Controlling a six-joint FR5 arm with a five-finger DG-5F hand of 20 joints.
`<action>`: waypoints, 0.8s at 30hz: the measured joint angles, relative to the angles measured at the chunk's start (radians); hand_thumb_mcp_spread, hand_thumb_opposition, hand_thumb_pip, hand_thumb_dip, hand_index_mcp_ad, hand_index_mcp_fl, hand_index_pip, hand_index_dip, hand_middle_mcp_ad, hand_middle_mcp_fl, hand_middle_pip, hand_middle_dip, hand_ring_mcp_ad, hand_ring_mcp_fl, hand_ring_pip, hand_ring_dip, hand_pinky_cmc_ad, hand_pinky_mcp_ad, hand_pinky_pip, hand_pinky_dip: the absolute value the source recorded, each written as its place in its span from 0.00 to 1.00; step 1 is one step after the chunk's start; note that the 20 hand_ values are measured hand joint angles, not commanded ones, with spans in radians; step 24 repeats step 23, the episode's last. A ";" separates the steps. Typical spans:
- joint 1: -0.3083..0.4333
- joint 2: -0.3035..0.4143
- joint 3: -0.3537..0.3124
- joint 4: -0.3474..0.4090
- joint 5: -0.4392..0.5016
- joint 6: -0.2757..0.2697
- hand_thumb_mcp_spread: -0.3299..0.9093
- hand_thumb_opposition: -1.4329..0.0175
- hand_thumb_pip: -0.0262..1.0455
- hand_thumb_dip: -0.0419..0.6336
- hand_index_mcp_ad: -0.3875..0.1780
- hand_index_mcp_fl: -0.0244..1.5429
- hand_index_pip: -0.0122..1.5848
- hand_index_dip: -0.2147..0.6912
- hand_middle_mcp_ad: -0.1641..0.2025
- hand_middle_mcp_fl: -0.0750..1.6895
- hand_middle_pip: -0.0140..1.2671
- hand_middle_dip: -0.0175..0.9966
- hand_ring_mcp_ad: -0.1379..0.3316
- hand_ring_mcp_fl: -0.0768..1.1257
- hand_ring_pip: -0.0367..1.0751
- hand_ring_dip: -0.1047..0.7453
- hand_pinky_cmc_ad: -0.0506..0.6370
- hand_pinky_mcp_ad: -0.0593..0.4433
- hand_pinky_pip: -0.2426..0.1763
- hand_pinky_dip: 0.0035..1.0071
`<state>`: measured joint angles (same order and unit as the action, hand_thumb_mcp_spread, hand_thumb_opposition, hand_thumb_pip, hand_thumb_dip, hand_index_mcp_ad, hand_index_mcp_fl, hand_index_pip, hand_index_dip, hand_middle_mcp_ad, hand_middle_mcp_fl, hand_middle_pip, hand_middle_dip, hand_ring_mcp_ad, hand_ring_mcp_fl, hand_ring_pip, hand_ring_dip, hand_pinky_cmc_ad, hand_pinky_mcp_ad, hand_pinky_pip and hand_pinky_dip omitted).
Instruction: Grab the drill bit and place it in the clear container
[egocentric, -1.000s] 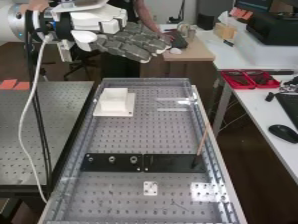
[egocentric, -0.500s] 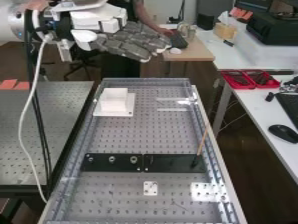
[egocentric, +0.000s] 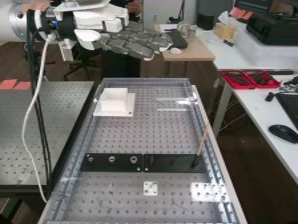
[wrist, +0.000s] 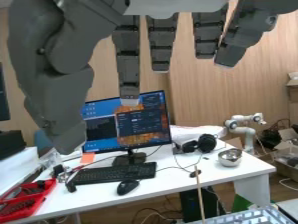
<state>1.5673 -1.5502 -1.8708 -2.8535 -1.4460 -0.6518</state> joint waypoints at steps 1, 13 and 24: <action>0.000 -0.001 0.003 -0.004 0.002 -0.001 0.55 0.46 0.42 0.39 0.62 0.20 0.24 0.52 0.64 0.08 0.11 0.20 0.83 0.06 0.10 0.09 0.46 0.49 0.35 0.28; 0.008 -0.011 0.019 -0.044 0.048 0.004 0.47 0.52 0.30 0.16 0.68 0.17 0.08 0.66 0.64 0.07 0.11 0.20 0.83 0.07 0.10 0.10 0.46 0.49 0.28 0.34; 0.008 -0.008 0.020 -0.048 0.028 -0.008 0.45 0.54 0.28 0.12 0.70 0.17 0.06 0.66 0.64 0.05 0.11 0.20 0.83 0.08 0.09 0.09 0.46 0.49 0.28 0.36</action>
